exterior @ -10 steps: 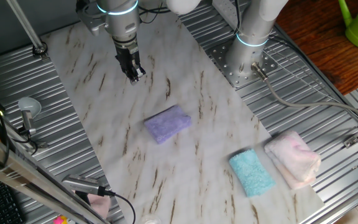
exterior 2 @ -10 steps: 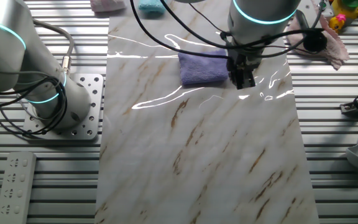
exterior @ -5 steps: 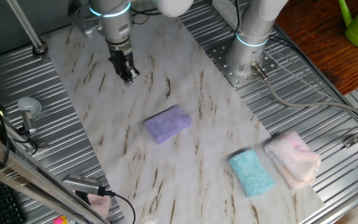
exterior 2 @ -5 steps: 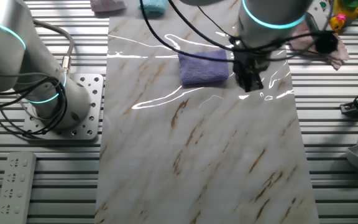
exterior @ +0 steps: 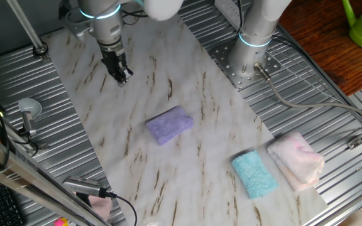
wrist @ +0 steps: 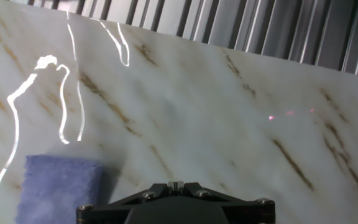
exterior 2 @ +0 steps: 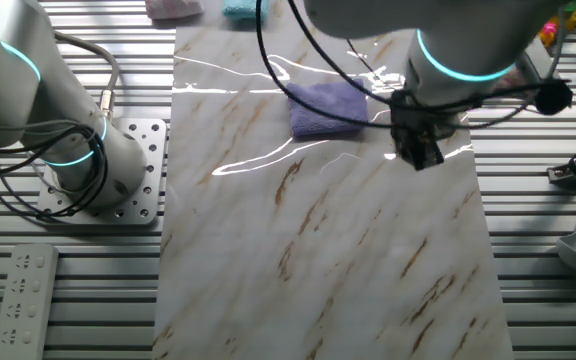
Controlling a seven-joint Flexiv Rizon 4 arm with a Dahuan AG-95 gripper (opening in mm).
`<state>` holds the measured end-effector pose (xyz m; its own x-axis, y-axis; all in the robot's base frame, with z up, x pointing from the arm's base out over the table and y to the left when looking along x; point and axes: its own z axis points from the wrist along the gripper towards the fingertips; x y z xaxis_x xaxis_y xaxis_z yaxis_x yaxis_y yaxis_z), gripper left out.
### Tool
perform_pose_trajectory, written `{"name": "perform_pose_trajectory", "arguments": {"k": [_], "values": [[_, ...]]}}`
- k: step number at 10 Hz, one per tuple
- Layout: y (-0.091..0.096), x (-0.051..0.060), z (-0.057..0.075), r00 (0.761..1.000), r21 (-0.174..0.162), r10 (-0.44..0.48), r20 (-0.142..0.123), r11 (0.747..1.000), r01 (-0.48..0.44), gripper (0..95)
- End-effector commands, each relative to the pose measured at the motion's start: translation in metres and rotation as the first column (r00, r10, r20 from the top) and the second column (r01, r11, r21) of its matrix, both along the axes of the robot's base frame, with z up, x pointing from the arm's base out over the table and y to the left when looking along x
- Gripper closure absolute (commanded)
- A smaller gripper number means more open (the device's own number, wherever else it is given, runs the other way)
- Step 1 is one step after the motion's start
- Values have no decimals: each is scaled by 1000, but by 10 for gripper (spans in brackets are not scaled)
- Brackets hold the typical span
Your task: Clean the table with a cloth
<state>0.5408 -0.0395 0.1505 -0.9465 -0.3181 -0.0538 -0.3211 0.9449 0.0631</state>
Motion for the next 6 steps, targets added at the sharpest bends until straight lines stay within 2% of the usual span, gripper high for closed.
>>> {"name": "perform_pose_trajectory", "arguments": {"k": [1, 3, 6], "values": [[-12, -6, 1, 1000, 6, 10, -2, 1000, -10, 950], [-16, -7, 2, 1000, 3, 7, -4, 1000, -7, 950], [-16, -7, 2, 1000, 5, 4, 9, 1000, -4, 950]]}}
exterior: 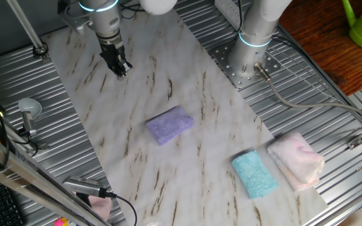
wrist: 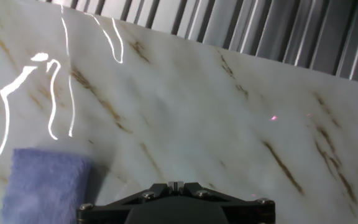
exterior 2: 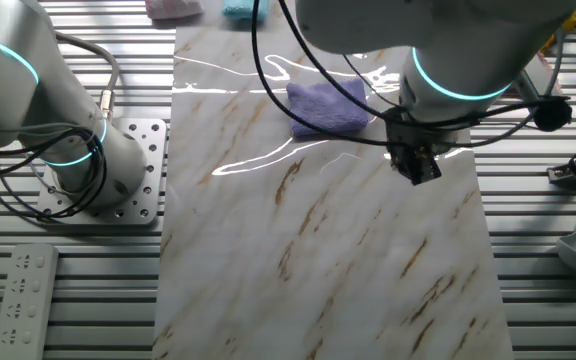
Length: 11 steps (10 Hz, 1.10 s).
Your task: Clean the table with a cloth
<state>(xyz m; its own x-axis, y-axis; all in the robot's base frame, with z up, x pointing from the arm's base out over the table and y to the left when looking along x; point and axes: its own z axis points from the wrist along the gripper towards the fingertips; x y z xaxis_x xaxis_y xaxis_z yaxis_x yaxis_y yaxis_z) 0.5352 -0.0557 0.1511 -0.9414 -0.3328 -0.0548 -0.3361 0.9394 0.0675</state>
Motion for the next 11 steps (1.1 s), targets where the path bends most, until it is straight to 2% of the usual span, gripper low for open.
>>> {"name": "perform_pose_trajectory", "arguments": {"k": [1, 2, 4, 7, 9, 11], "values": [[0, -1, 1, 999, -14, -40, 7, 999, 40, 950], [0, -1, 1, 998, -23, -57, 4, 998, 57, 950], [0, -1, 1, 1000, -41, -25, 5, 999, 25, 950], [0, -1, 1, 1000, -37, -14, 27, 999, 15, 950], [0, -1, 1, 999, -78, -30, 22, 996, 32, 950], [0, -1, 1, 1000, -65, -11, 21, 998, 13, 950]]}}
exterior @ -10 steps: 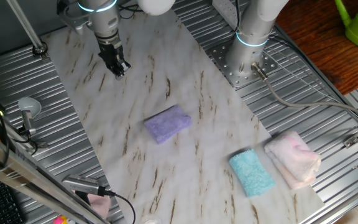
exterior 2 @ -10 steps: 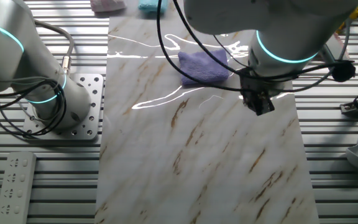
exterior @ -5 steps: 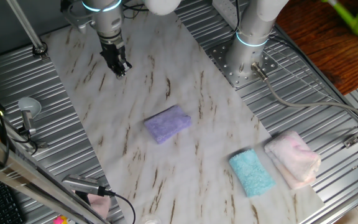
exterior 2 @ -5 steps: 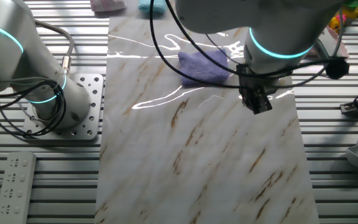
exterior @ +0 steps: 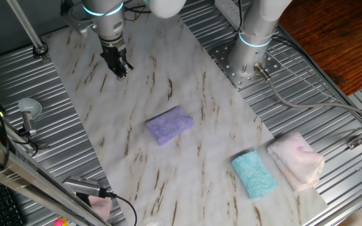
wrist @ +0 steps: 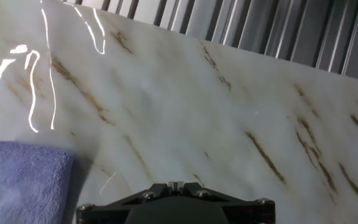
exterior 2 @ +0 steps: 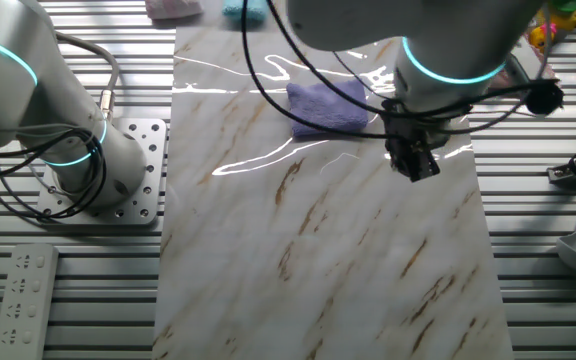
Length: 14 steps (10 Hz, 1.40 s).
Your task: Clean the table with a cloth
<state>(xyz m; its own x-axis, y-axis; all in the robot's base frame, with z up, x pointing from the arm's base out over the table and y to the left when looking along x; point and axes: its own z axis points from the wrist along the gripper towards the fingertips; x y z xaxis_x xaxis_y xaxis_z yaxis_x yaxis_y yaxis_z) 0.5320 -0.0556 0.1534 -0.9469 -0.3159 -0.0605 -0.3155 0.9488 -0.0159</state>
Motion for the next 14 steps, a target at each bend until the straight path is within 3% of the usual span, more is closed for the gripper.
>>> {"name": "perform_pose_trajectory", "arguments": {"k": [1, 4, 8, 11, 12, 14], "values": [[0, 2, -1, 1000, 12, 20, -13, 1000, -20, 950], [14, -3, -5, 999, 0, 44, -19, 999, -44, 950], [65, -7, -33, 999, 14, 30, -16, 999, -29, 950], [91, -15, -50, 999, 30, 30, -19, 999, -29, 950], [93, -17, -51, 999, 55, 46, -16, 997, -45, 950], [93, -17, -51, 1000, 53, 28, -8, 998, -28, 950]]}}
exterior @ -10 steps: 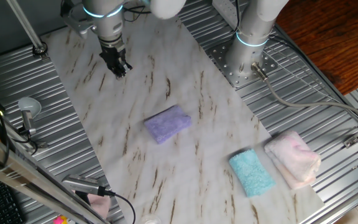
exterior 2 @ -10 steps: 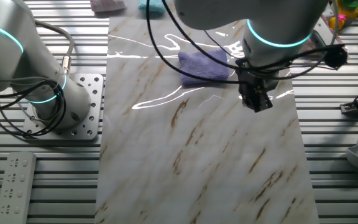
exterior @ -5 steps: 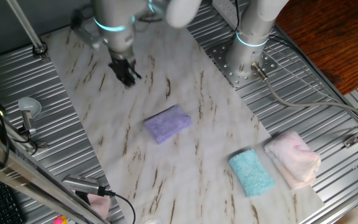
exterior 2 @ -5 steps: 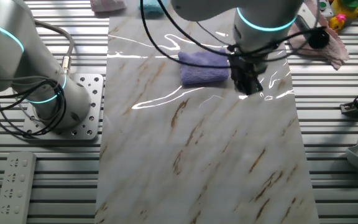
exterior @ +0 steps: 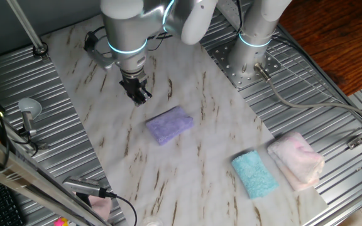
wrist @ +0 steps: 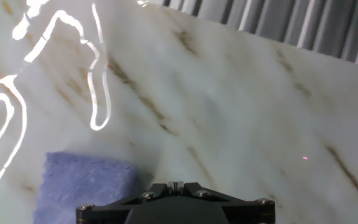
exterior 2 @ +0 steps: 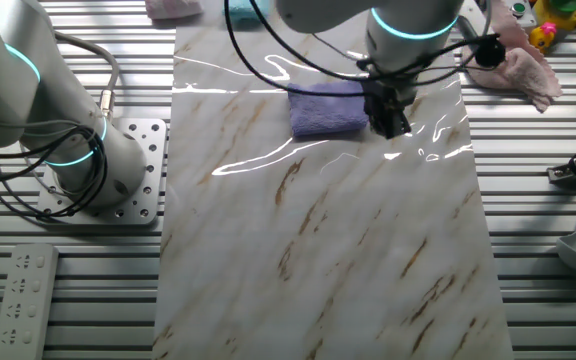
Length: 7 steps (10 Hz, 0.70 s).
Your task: Clean the table with a cloth
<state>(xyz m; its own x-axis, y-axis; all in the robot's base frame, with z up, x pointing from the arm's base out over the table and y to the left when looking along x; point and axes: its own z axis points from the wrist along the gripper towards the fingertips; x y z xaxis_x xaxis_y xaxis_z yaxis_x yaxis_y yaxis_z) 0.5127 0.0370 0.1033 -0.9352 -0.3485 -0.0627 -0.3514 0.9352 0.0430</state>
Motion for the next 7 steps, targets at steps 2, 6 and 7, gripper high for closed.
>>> {"name": "perform_pose_trajectory", "arguments": {"k": [2, 6, 7], "values": [[0, 2, -1, 1000, 8, 11, 11, 1000, -11, 950], [3, -3, -2, 997, 31, 65, -35, 998, -63, 950], [6, -12, -2, 997, 37, 65, -44, 997, -63, 760]]}}
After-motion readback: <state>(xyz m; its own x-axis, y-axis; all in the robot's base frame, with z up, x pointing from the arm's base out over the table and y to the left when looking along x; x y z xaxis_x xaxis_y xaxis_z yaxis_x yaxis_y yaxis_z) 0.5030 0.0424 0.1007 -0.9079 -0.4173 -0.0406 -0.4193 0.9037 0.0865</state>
